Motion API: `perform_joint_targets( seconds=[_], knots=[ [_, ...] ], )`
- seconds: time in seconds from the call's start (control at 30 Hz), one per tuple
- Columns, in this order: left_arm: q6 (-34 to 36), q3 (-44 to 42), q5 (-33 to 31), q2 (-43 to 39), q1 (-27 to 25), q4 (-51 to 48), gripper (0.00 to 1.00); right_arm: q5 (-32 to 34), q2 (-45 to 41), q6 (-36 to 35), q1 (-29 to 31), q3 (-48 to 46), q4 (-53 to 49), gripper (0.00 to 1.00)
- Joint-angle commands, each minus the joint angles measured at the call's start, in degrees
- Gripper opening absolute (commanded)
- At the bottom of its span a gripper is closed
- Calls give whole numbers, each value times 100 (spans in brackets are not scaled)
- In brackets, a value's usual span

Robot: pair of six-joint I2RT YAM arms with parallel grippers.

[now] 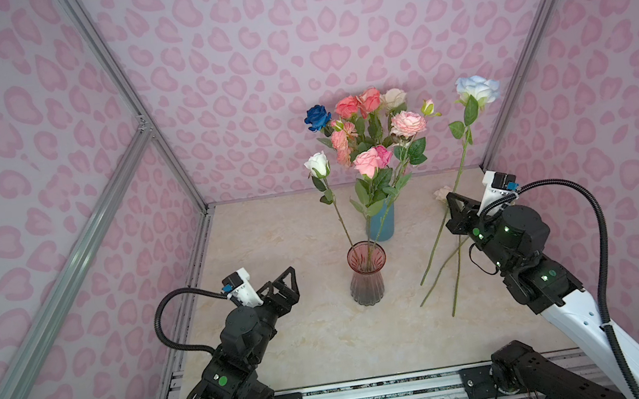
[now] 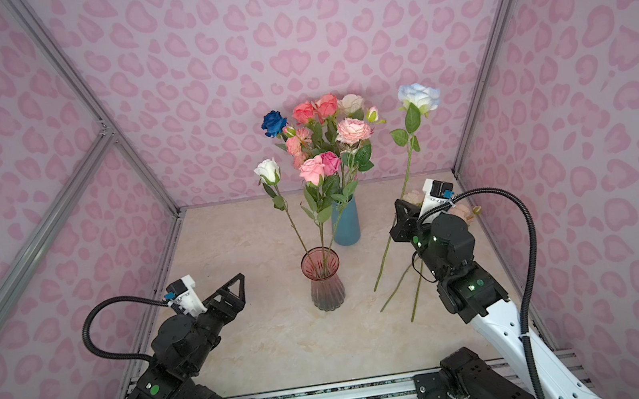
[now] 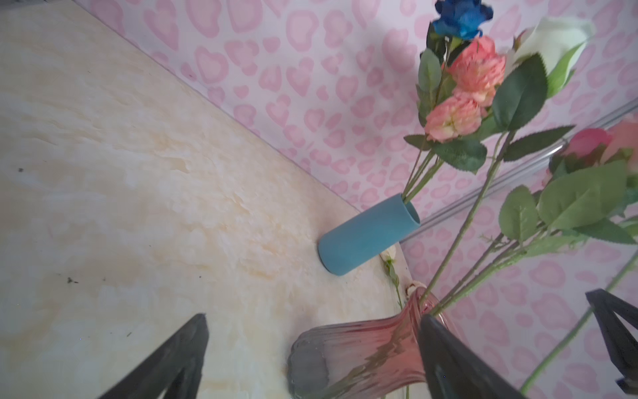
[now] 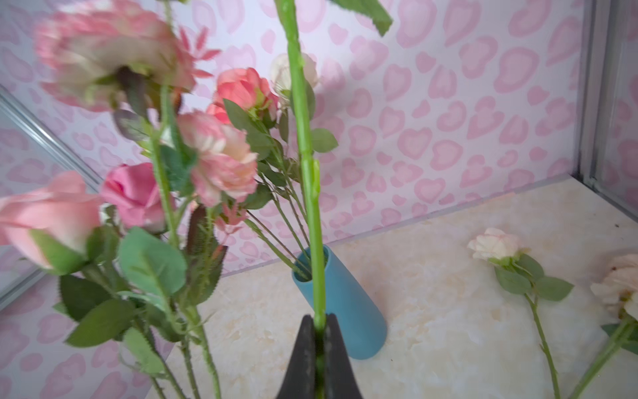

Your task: Arrange the flowers into the vase

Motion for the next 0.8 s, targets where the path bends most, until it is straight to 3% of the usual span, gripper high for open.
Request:
perform_joint_targets(
  seconds=[0.0,0.43,0.57,0.77],
  knots=[
    [-61,-169,-556,-408,4,-169,96,412,-31,-509,351,265,512,0],
    [-288,-194,244,-88,4,-140,96,497,1355,-1722,2149,1774,1526,0],
    [-249,-165,325,-48,4,-142,96,448,1879,-1872,2385,2025,1676,0],
    [-269,-240,349,-136,4,-173,96,451,2280,-1852,2470,1678,2203,0]
  ],
)
